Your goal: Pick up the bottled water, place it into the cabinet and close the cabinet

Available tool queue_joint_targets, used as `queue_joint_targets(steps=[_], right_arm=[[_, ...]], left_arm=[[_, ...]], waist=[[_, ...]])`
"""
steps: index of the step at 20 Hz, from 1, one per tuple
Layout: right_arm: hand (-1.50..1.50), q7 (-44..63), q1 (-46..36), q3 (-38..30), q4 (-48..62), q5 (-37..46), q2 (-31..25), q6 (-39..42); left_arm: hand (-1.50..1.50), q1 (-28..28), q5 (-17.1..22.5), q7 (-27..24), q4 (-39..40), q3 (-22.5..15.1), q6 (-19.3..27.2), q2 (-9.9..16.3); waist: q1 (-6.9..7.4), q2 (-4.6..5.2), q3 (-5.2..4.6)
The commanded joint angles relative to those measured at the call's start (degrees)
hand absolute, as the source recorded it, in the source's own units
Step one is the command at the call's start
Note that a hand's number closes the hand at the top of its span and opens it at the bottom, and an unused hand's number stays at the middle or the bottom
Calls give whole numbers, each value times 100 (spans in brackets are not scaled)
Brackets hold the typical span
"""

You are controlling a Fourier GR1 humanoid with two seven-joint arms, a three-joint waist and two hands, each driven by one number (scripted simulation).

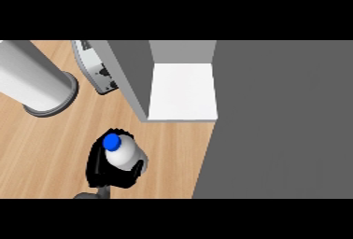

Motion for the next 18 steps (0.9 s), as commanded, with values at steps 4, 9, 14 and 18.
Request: queue_joint_targets(steps=[4,9,14,18], right_arm=[[-150,93,350,-390,-888,-29,-486,235],[-150,189,378,305,-797,588,-223,-118],[-150,173,124,-50,-604,307,-273,-39],[-150,518,182,206,-1017,537,-357,-166]], left_arm=[[150,-75,-270,589,-900,-220,469,-100],[150,-479,-477,1057,-1212,-759,1307,-198],[150,-1378,-404,1732,-1075,-782,1852,-200],[150,-2059,-267,1441,-581,-1106,2437,-200]], waist=[[-11,9,2],[-45,0,-1],[-31,16,-2],[-93,8,-5]])
